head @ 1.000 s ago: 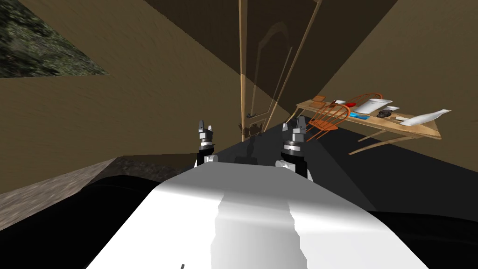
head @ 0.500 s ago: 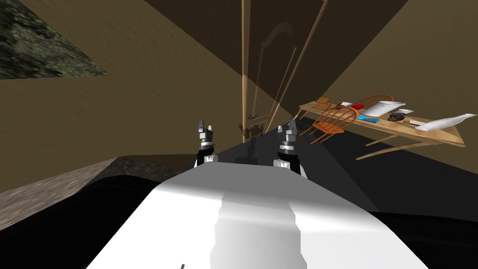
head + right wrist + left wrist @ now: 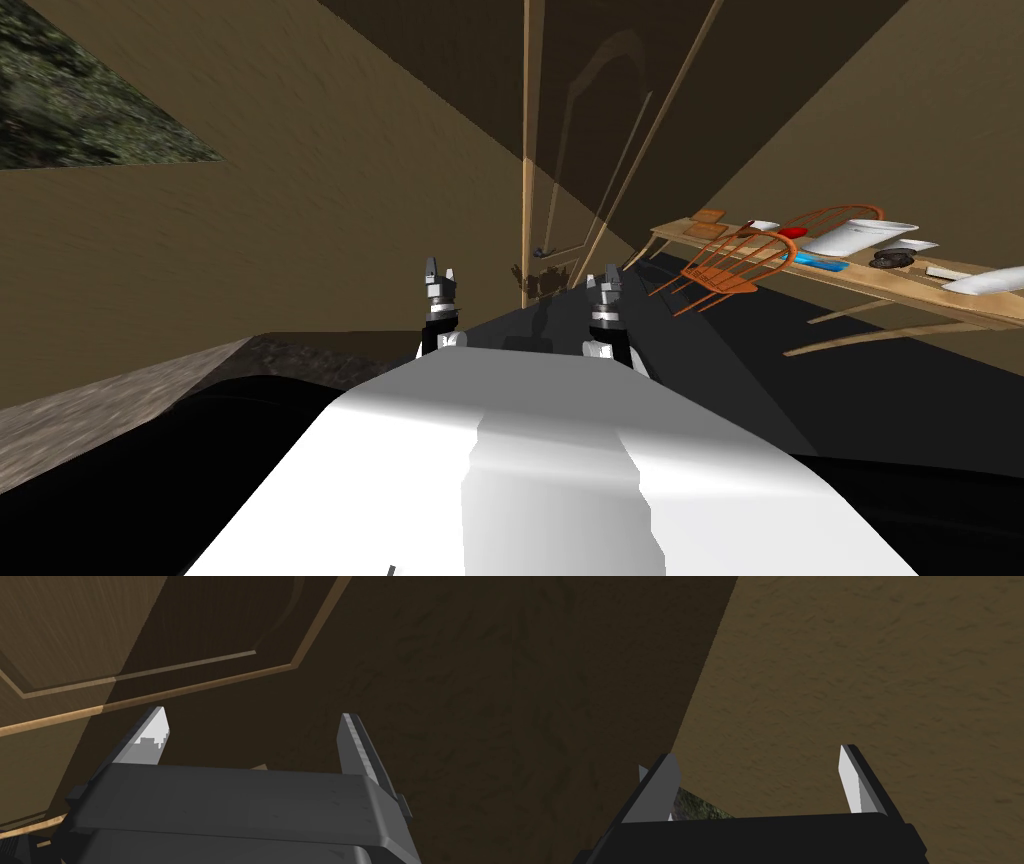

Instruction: Pull the door open

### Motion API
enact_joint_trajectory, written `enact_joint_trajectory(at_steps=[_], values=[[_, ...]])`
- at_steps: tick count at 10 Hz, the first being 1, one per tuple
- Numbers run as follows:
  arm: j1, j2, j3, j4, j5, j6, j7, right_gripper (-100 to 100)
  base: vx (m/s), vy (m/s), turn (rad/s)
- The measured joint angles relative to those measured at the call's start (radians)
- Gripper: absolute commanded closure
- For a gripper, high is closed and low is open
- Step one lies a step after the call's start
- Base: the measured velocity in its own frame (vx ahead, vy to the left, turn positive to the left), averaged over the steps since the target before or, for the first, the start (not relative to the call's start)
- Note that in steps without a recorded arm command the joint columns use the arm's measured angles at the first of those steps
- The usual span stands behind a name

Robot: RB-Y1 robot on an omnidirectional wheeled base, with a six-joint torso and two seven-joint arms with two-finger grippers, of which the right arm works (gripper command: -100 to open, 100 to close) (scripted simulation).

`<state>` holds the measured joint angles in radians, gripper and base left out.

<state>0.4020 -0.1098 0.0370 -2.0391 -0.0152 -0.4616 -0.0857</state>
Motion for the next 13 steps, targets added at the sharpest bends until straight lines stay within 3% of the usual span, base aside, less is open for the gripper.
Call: enact_joint_trajectory(at_steps=[6, 13], values=[[-0.046, -0.035, 0.003, 0.137, 0.021, -0.042, -0.04, -100, 0.062, -0.016, 0.049], [-0.126, -0.086, 0.009, 0.342, 0.056, -0.099, -0.099, -100, 0.078, -0.022, 0.066]])
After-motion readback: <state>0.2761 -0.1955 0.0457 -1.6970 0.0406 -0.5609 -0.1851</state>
